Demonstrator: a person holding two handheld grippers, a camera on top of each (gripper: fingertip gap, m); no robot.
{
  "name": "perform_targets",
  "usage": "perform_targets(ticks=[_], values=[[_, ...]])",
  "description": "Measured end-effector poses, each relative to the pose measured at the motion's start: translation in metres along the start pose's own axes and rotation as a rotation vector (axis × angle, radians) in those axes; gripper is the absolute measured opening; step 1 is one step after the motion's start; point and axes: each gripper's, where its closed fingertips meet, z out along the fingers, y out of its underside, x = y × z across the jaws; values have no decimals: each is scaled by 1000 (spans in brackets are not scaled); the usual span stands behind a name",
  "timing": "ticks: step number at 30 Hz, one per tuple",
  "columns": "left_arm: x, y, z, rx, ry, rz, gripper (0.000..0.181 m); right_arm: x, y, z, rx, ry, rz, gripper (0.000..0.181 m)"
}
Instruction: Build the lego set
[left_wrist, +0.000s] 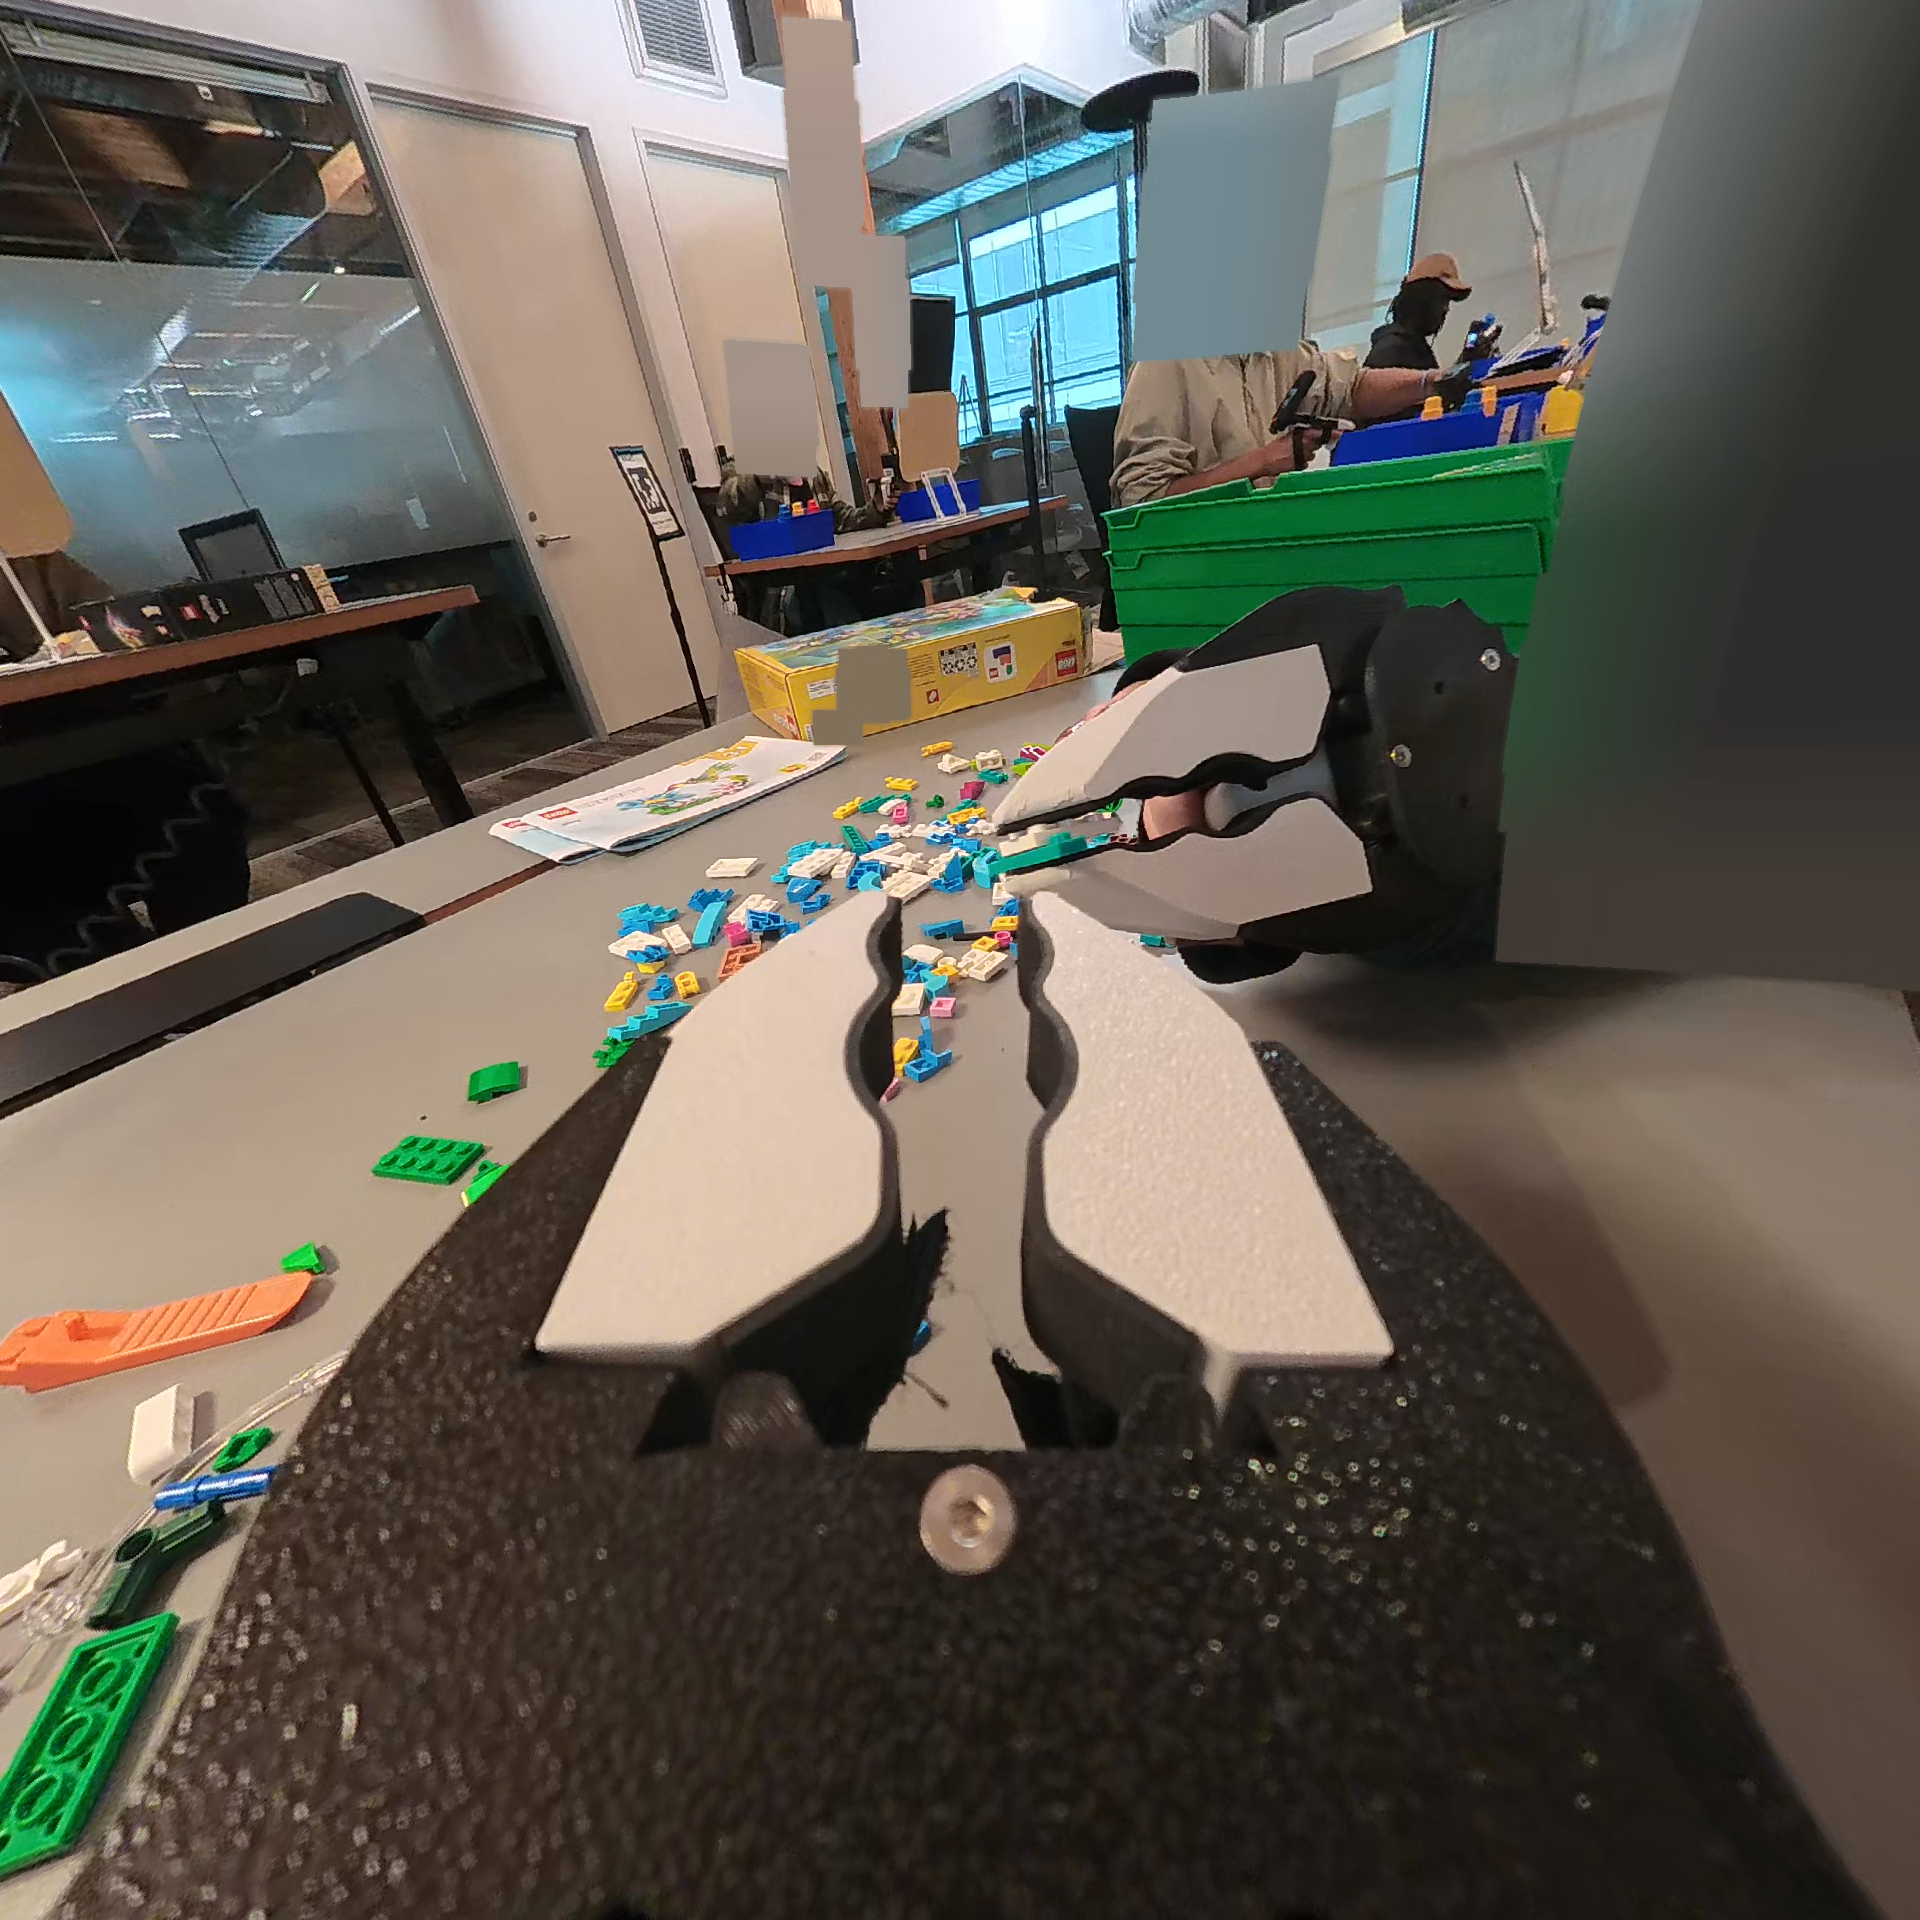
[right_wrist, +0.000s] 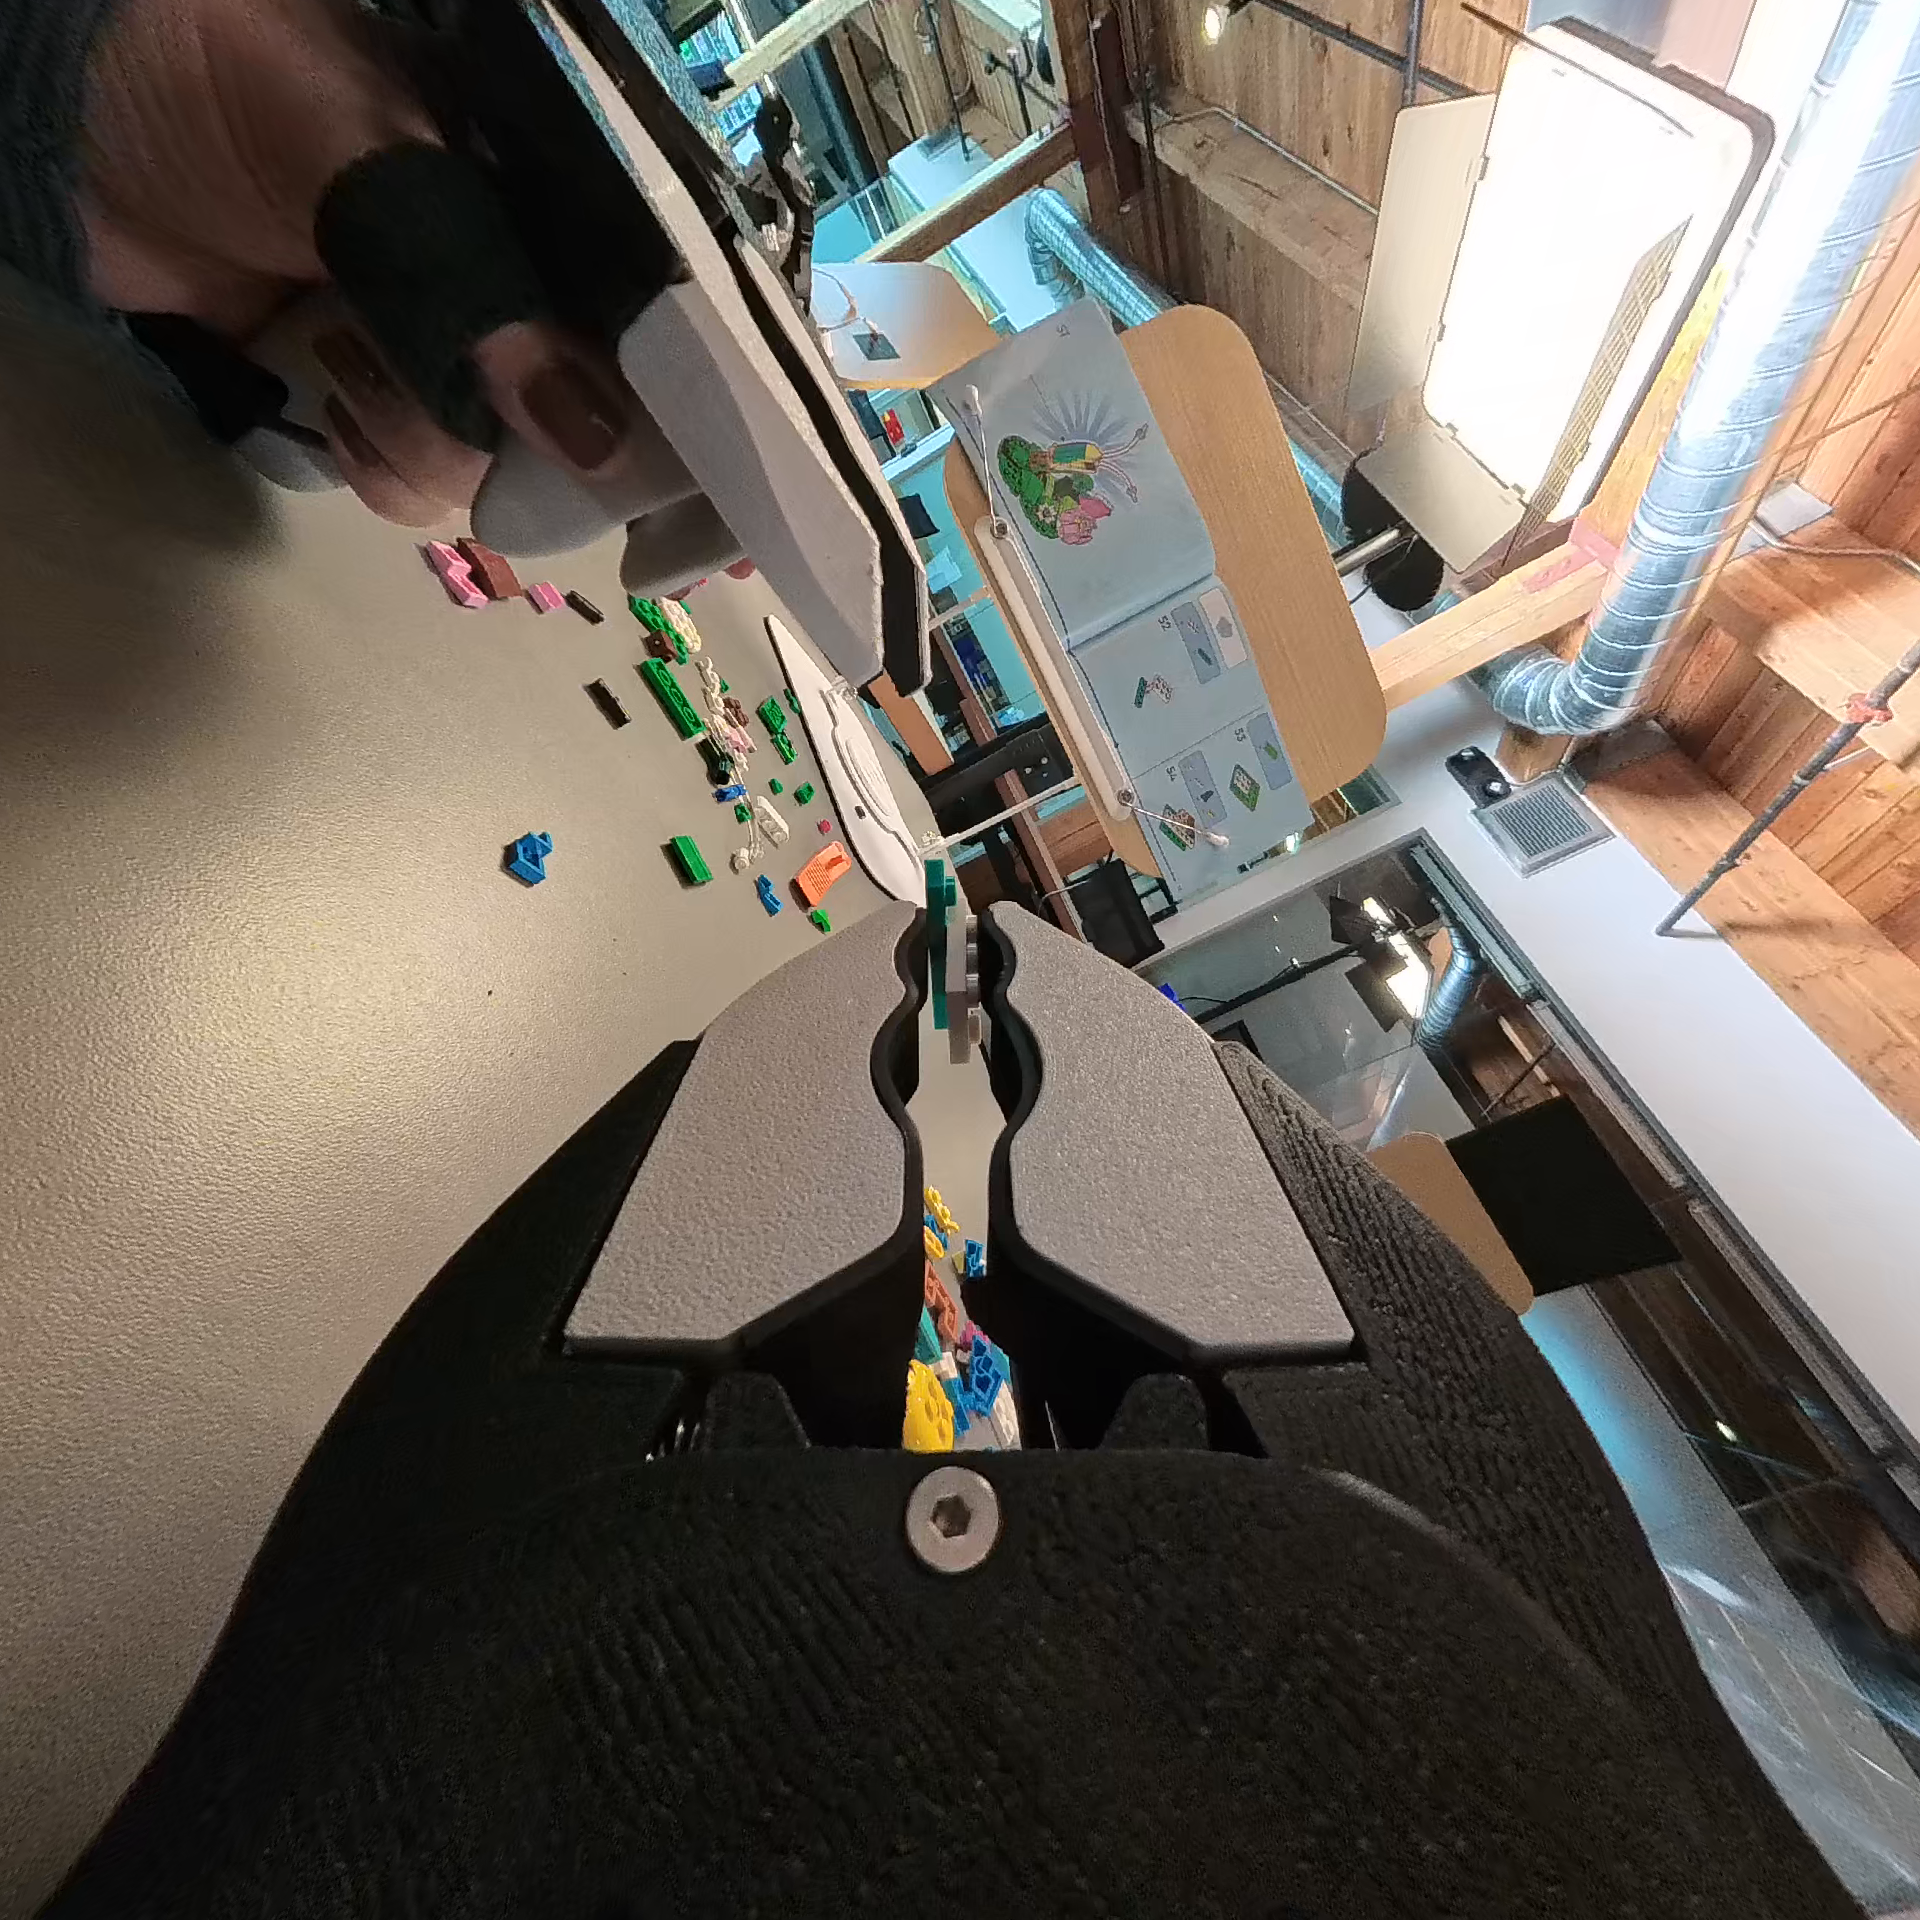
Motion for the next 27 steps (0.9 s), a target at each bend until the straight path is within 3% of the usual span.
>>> perform_targets(ticks=[14, 27], values=[[7, -3, 2, 10, 23, 4, 17, -3, -2, 2, -8, -8, -50, 7], [18, 20, 17, -157, 12, 68, 13, -20, -1, 11, -112, -36, -263, 7]])
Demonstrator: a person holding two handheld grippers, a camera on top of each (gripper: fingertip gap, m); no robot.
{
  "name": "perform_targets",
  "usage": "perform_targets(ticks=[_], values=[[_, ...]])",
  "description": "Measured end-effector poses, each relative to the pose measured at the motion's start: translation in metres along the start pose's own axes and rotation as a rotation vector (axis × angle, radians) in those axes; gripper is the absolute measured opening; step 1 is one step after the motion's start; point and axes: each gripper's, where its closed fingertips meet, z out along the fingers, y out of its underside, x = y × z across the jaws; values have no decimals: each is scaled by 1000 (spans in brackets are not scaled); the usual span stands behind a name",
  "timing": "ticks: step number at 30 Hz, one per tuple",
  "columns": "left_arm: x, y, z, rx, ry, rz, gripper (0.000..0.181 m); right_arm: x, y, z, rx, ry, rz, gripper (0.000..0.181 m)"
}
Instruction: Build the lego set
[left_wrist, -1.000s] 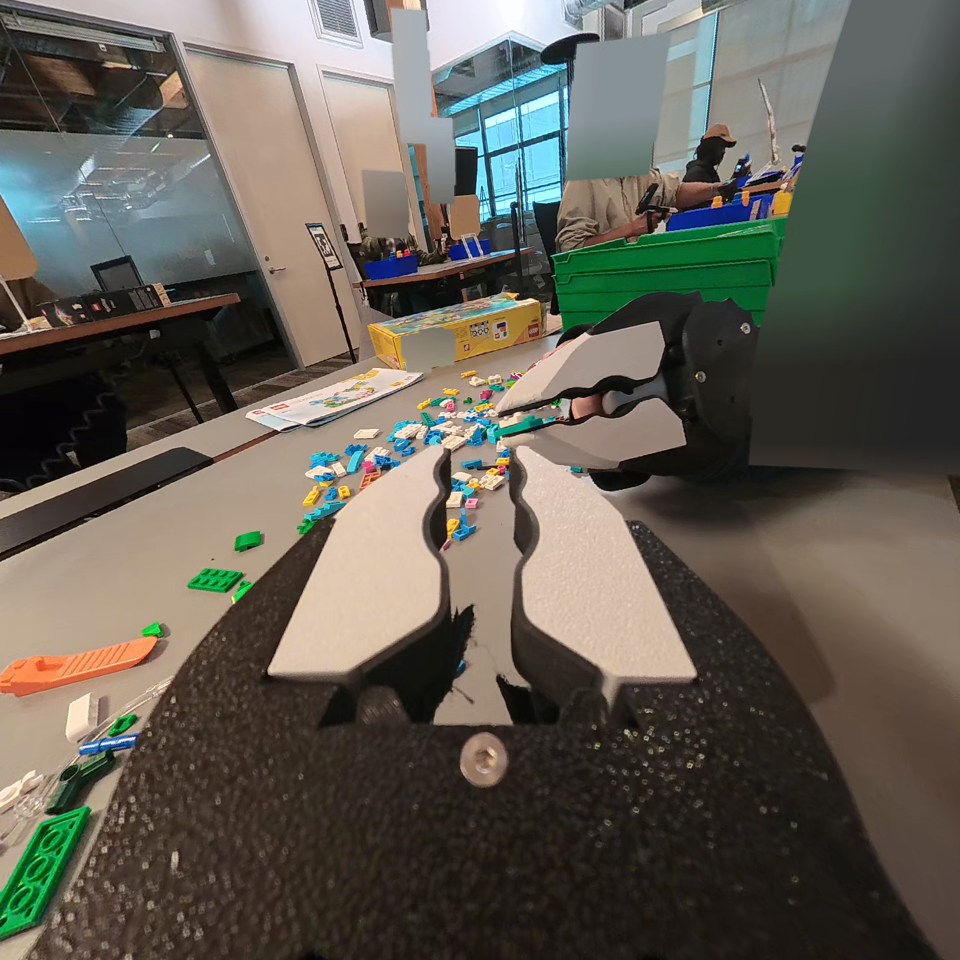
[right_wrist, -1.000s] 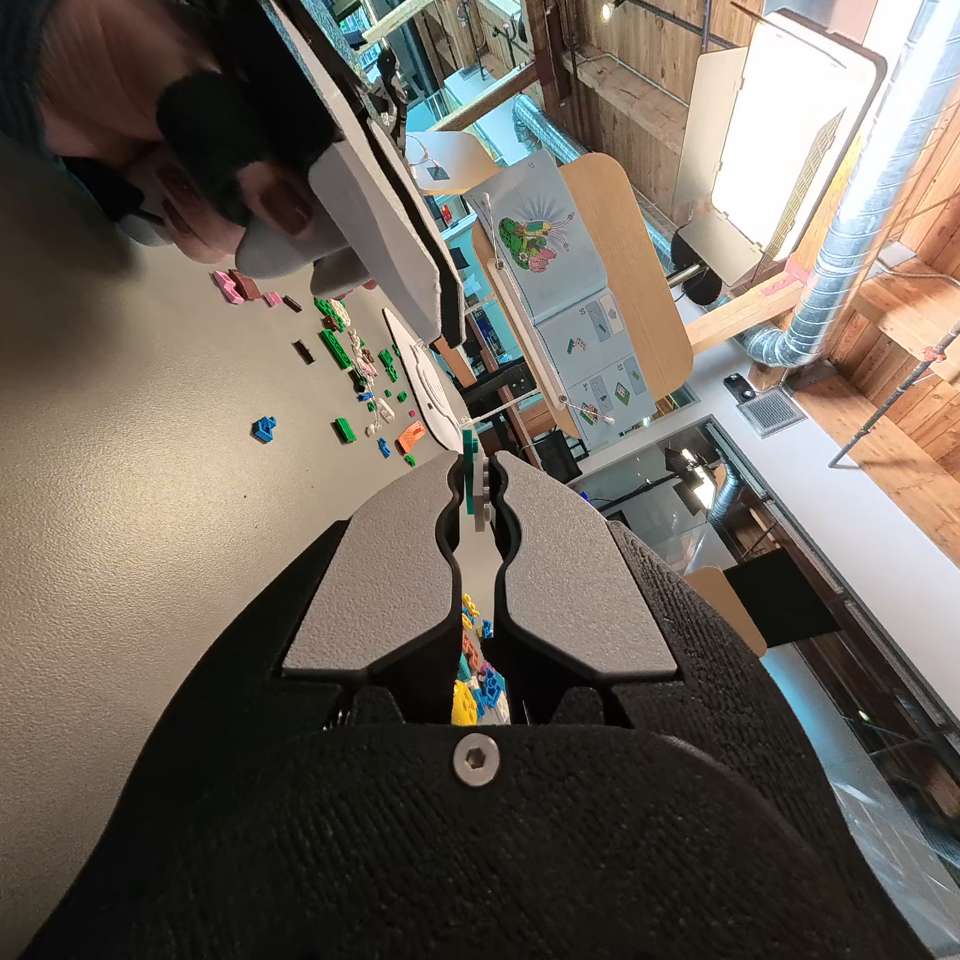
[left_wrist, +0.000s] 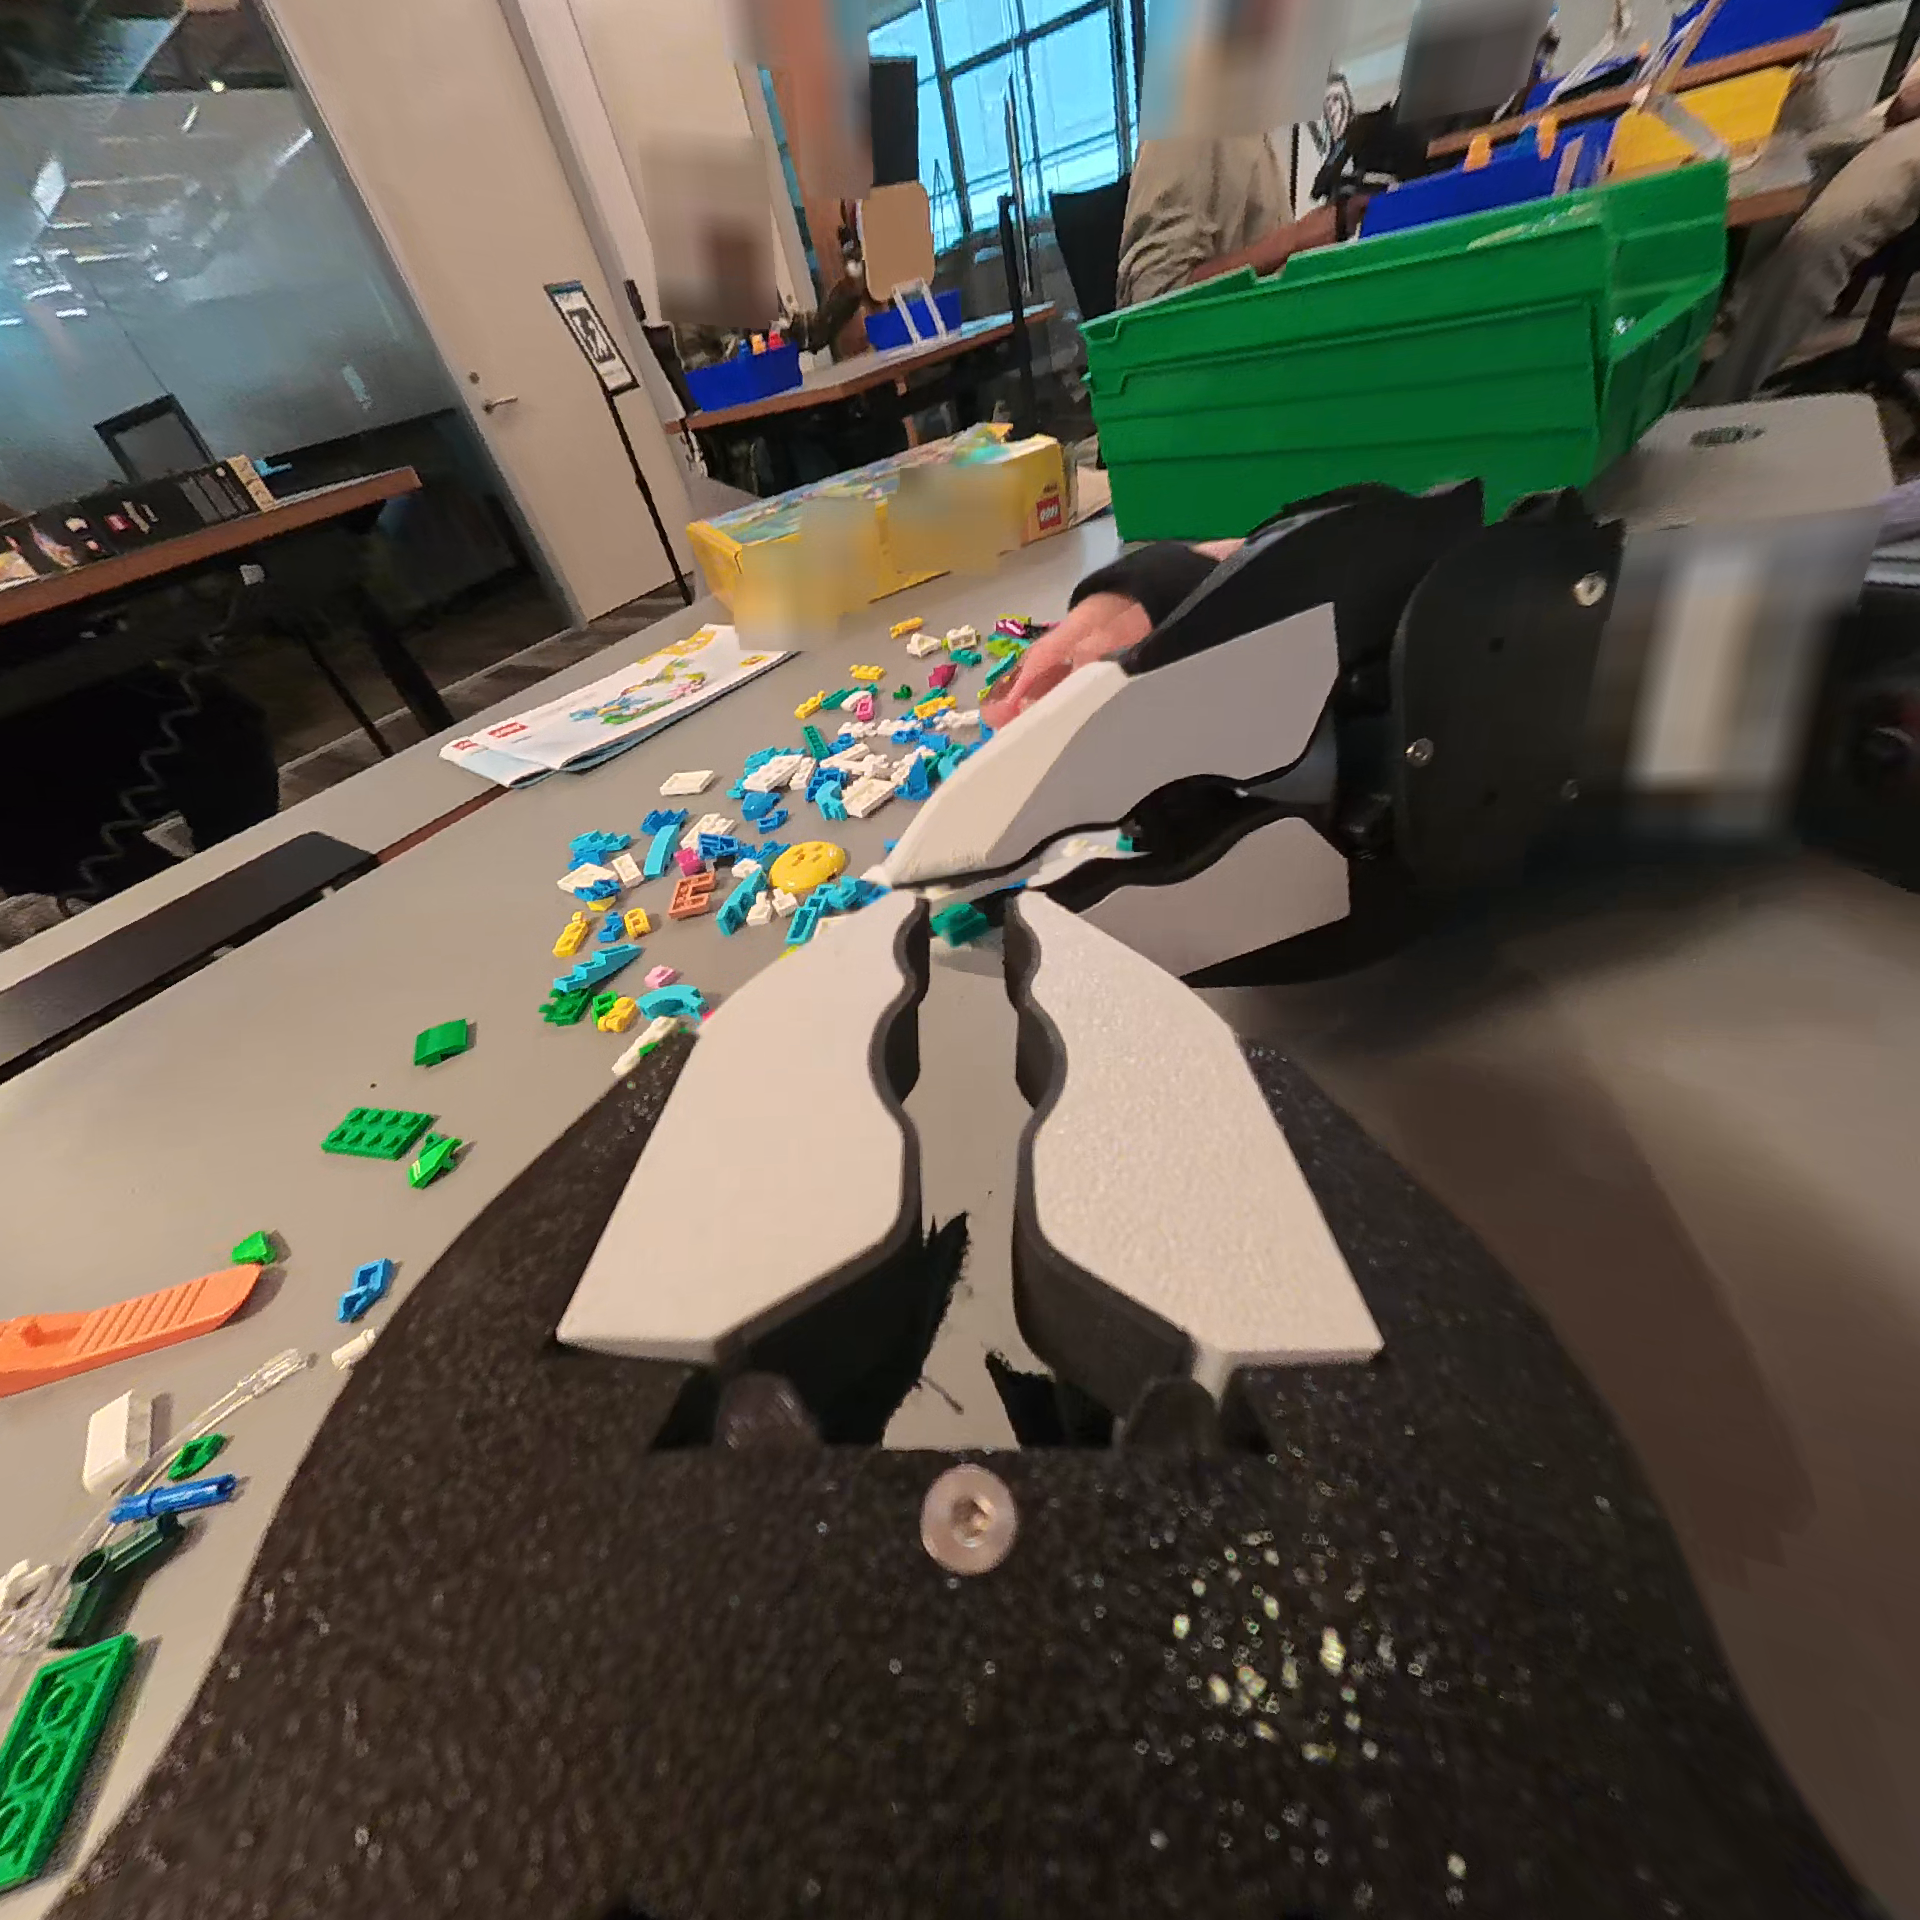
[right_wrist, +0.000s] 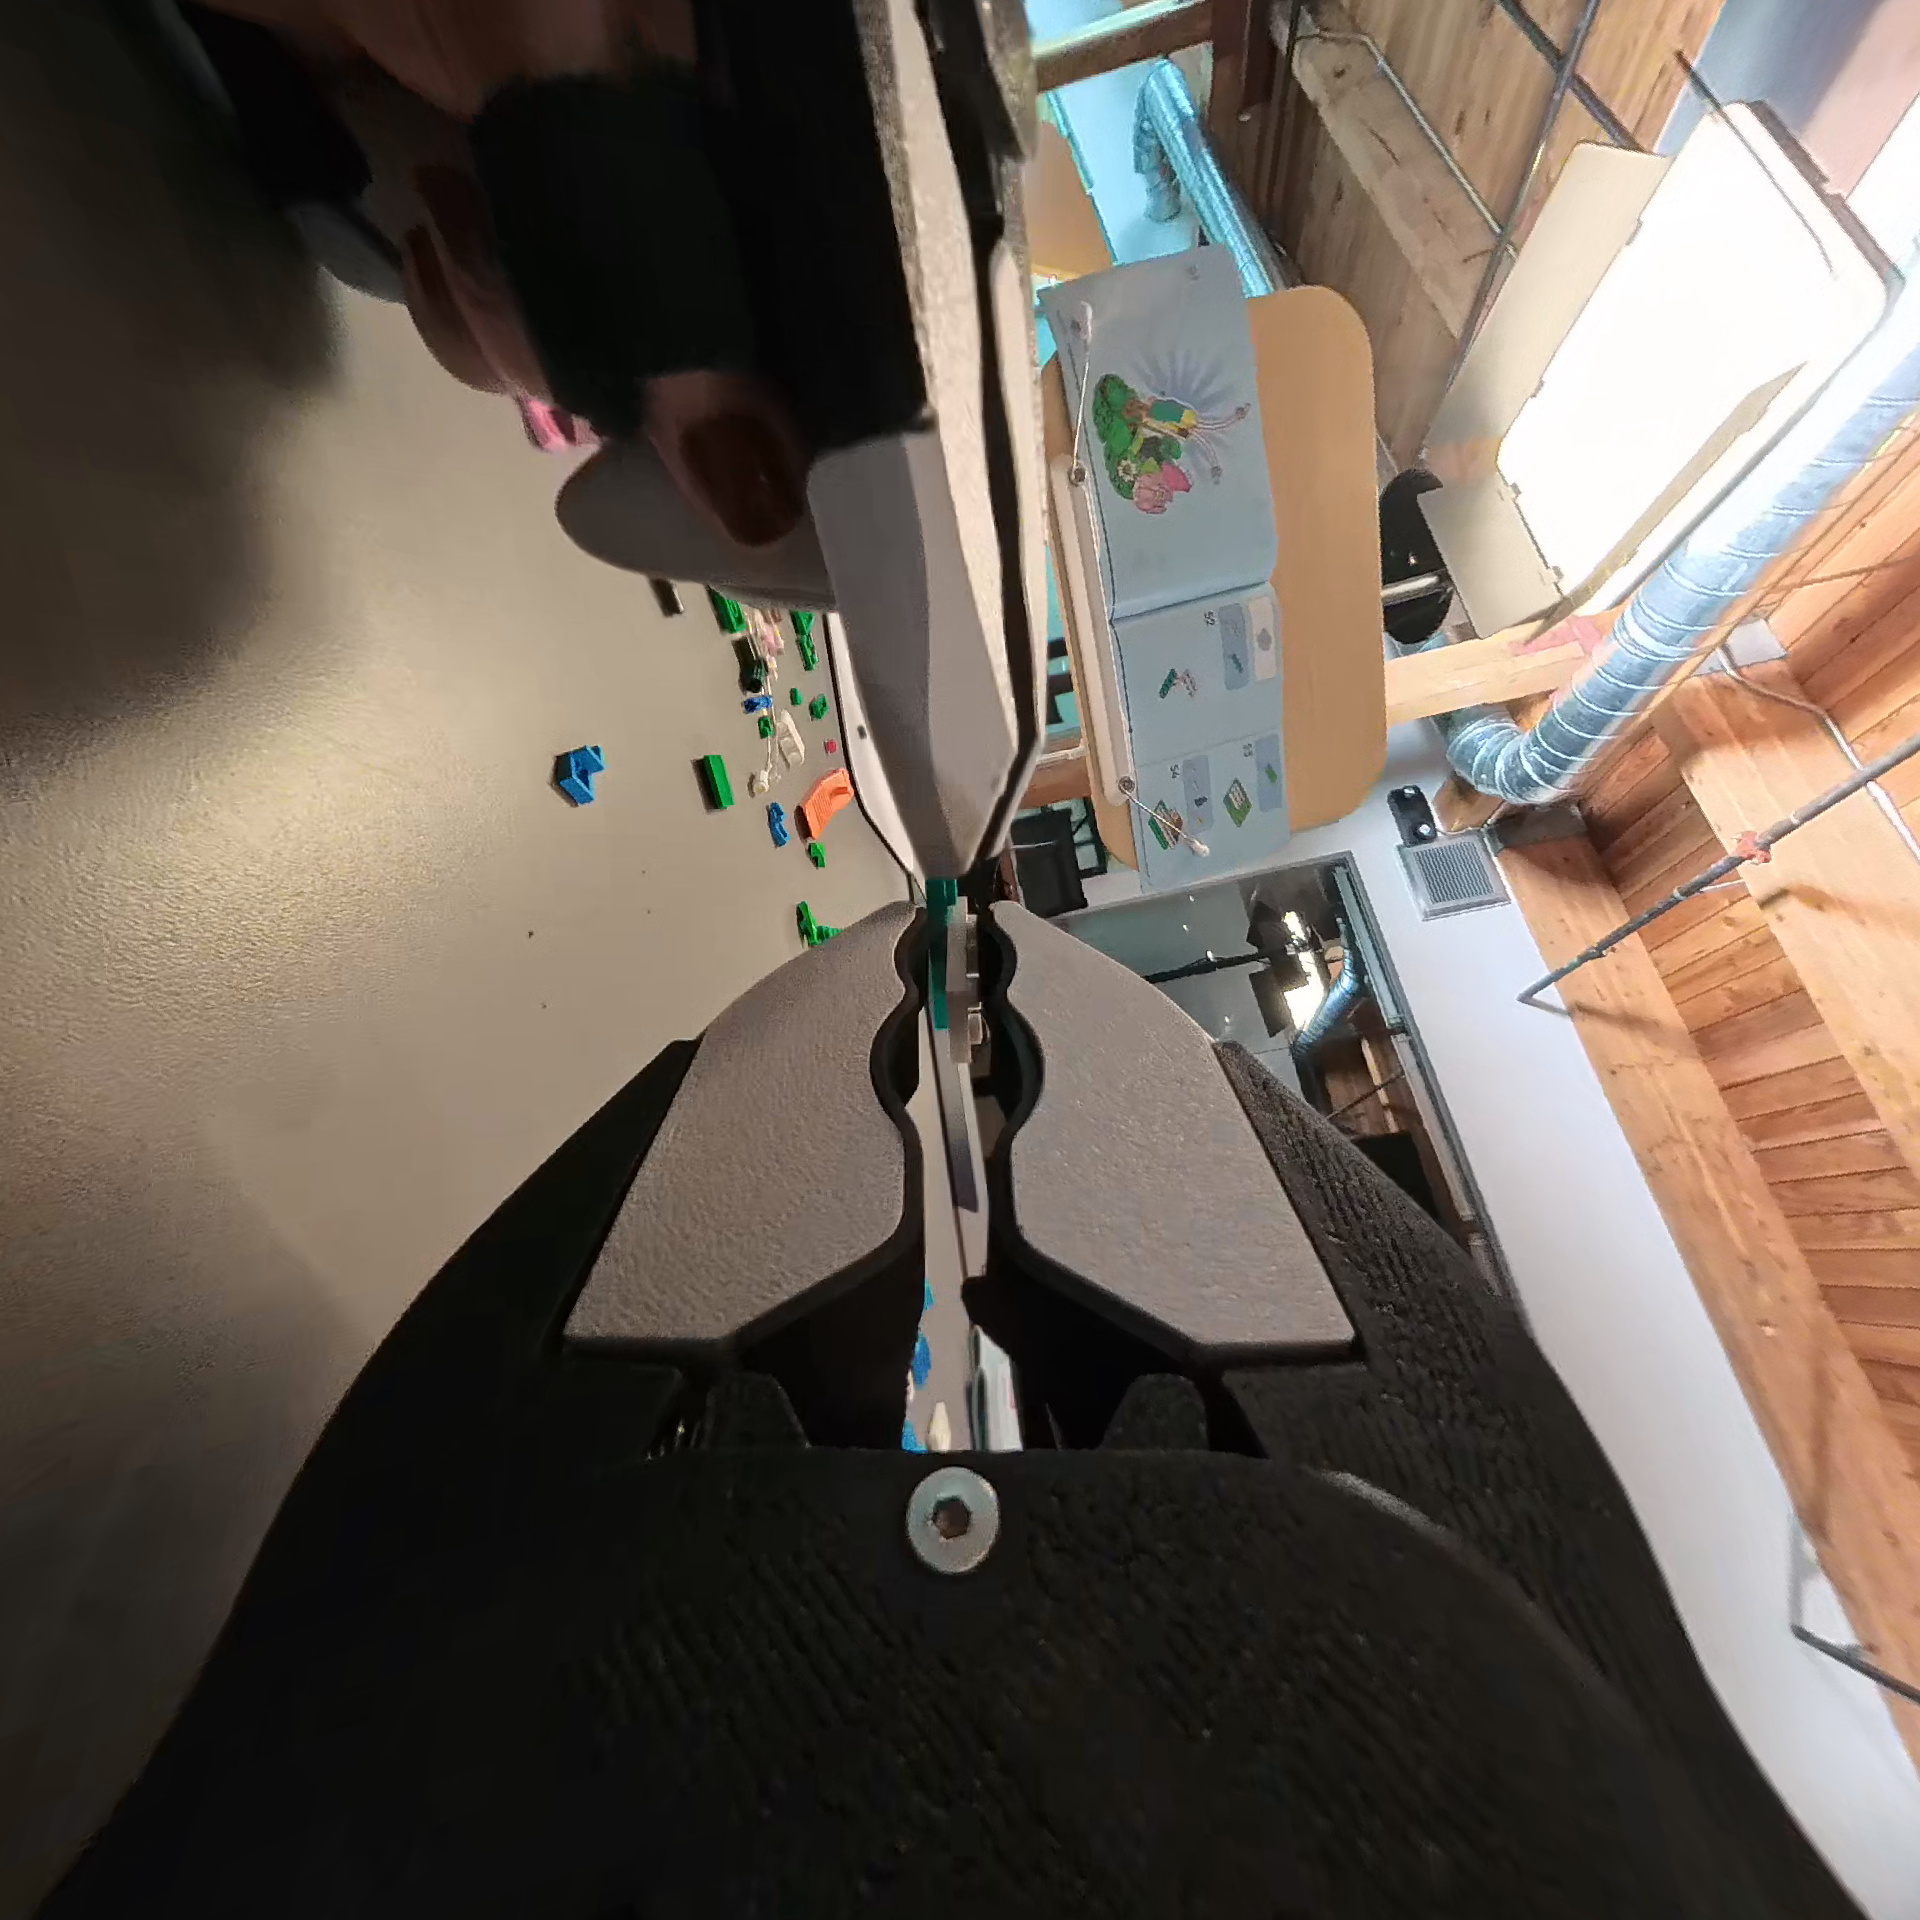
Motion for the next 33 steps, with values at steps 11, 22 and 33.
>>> perform_targets(ticks=[11, 22, 33], values=[[-6, 10, 5, -80, -78, 28, 6, -4, 3, 4, -52, 3, -88, 7], [-27, 9, -7, -57, -161, 2, 5, 18, 28, -6, -67, 51, 103, 26], [-19, 12, -4, -85, -131, 48, 5, 31, 45, -8, -118, 145, 184, 15]])
